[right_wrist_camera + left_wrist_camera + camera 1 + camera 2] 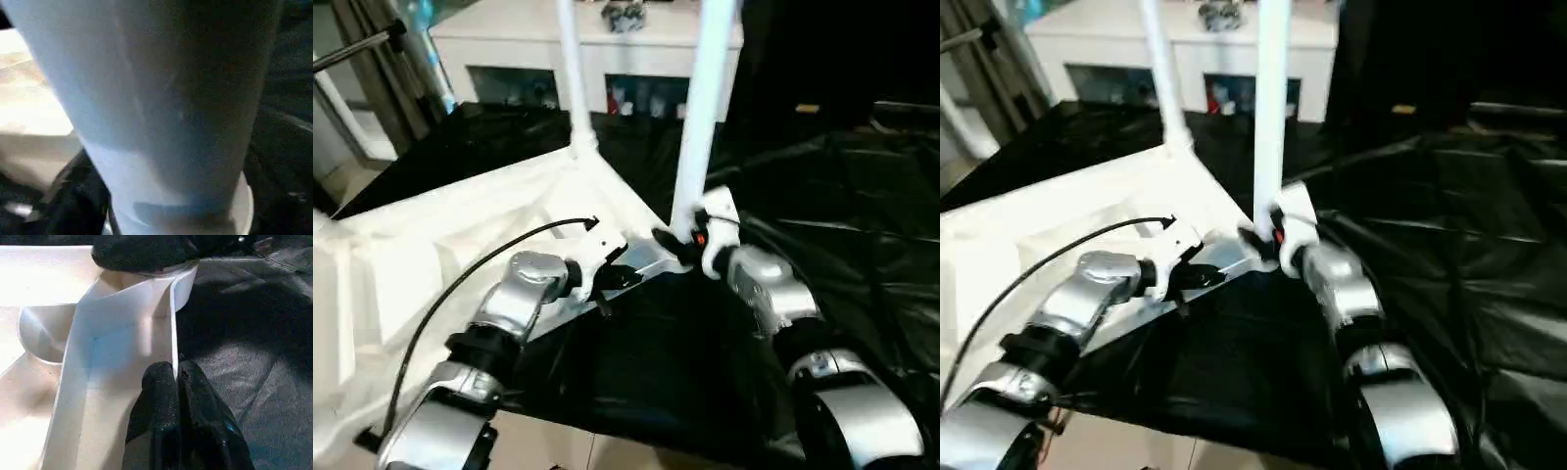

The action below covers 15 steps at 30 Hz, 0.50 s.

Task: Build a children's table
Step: Rotate leg to tighten

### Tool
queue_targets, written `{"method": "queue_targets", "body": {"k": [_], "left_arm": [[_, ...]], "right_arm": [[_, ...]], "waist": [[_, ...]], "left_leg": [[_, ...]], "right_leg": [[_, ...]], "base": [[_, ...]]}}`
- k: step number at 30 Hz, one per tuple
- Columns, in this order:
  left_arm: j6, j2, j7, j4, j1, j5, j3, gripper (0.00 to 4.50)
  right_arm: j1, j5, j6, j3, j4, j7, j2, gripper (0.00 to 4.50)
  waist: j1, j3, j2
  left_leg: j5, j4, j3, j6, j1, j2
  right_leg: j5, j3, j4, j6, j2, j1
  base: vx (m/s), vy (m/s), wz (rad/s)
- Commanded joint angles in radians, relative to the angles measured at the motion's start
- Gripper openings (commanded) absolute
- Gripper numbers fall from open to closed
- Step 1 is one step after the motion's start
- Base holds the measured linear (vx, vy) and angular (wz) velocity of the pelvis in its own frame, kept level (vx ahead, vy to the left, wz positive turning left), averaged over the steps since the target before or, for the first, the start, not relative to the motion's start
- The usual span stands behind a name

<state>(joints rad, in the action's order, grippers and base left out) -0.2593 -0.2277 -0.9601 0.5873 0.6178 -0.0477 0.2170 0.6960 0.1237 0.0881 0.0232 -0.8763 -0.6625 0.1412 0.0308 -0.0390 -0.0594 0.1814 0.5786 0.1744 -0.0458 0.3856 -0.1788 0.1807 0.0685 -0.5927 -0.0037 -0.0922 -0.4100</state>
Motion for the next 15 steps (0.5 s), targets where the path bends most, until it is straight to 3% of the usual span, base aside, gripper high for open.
{"method": "queue_targets", "body": {"k": [1,4,7,8,9,10,11,12,13,15], "left_arm": [[0.043,0.006,-0.071,-0.062,-0.003,0.031,0.031,0.00],[0.071,-0.022,-0.126,-0.088,-0.021,0.046,0.037,0.00],[0.076,-0.045,-0.176,-0.113,-0.034,0.065,0.041,0.00],[0.081,-0.069,-0.229,-0.125,-0.041,0.074,0.050,0.00],[0.085,-0.077,-0.240,-0.123,-0.039,0.073,0.054,0.00],[0.085,-0.077,-0.240,-0.123,-0.039,0.073,0.054,0.00],[0.088,-0.081,-0.245,-0.123,-0.038,0.071,0.056,0.00],[0.110,-0.092,-0.265,-0.125,-0.042,0.076,0.057,0.00],[0.111,-0.094,-0.268,-0.126,-0.043,0.078,0.057,0.00],[0.100,-0.109,-0.309,-0.131,-0.050,0.093,0.060,0.00]], "right_arm": [[-0.026,-0.013,0.038,0.071,0.032,-0.087,-0.004,3.70],[-0.062,-0.012,0.054,0.116,0.133,-0.219,0.054,3.83],[-0.092,-0.006,0.068,0.147,0.212,-0.310,0.102,3.83],[-0.132,0.007,0.084,0.173,0.300,-0.407,0.153,3.83],[-0.146,0.012,0.087,0.181,0.329,-0.440,0.172,3.83],[-0.146,0.012,0.087,0.181,0.329,-0.440,0.172,3.83],[-0.156,0.016,0.092,0.187,0.349,-0.458,0.185,3.83],[-0.183,0.006,0.072,0.204,0.386,-0.486,0.213,3.83],[-0.186,0.006,0.070,0.205,0.390,-0.489,0.216,3.83],[-0.210,0.014,0.074,0.205,0.424,-0.505,0.231,3.83]], "waist": [[0.008,0.066,0.014],[0.018,0.063,0.015],[0.028,0.060,0.018],[0.033,0.061,0.023],[0.043,0.060,0.020],[0.043,0.059,0.030],[0.051,0.058,0.023],[0.053,0.056,0.030],[0.060,0.055,0.017],[0.063,0.054,0.025]], "left_leg": [[0.112,-0.055,-0.004,0.130,-0.009,-0.047],[0.117,-0.054,-0.002,0.143,-0.008,-0.048],[0.138,-0.056,-0.002,0.131,-0.011,-0.052],[0.142,-0.056,-0.002,0.121,-0.013,-0.053],[0.145,-0.056,-0.002,0.119,-0.016,-0.054],[0.142,-0.057,-0.002,0.122,-0.014,-0.054],[0.145,-0.057,-0.002,0.115,-0.014,-0.055],[0.150,-0.058,-0.002,0.111,-0.015,-0.055],[0.168,-0.058,-0.003,0.097,-0.018,-0.055],[0.175,-0.061,-0.003,0.084,-0.019,-0.055]], "right_leg": [[-0.027,-0.036,0.047,-0.310,-0.053,0.061],[-0.002,-0.035,0.048,-0.302,-0.054,0.059],[0.058,-0.037,0.051,-0.288,-0.053,0.055],[0.071,-0.038,0.050,-0.285,-0.055,0.057],[0.078,-0.039,0.049,-0.278,-0.054,0.055],[0.074,-0.040,0.050,-0.275,-0.052,0.056],[0.087,-0.041,0.050,-0.276,-0.055,0.053],[0.099,-0.041,0.053,-0.272,-0.055,0.052],[0.131,-0.043,0.054,-0.265,-0.057,0.049],[0.138,-0.044,0.055,-0.260,-0.055,0.050]], "base": [[0.000,0.000,0.00],[0.000,0.000,0.00],[0.000,0.000,0.00],[0.000,0.000,0.00],[0.000,0.000,0.00],[0.000,0.000,0.00],[0.000,0.000,0.00],[0.000,0.000,0.00],[0.000,0.000,0.00],[0.000,0.000,0.00]]}}
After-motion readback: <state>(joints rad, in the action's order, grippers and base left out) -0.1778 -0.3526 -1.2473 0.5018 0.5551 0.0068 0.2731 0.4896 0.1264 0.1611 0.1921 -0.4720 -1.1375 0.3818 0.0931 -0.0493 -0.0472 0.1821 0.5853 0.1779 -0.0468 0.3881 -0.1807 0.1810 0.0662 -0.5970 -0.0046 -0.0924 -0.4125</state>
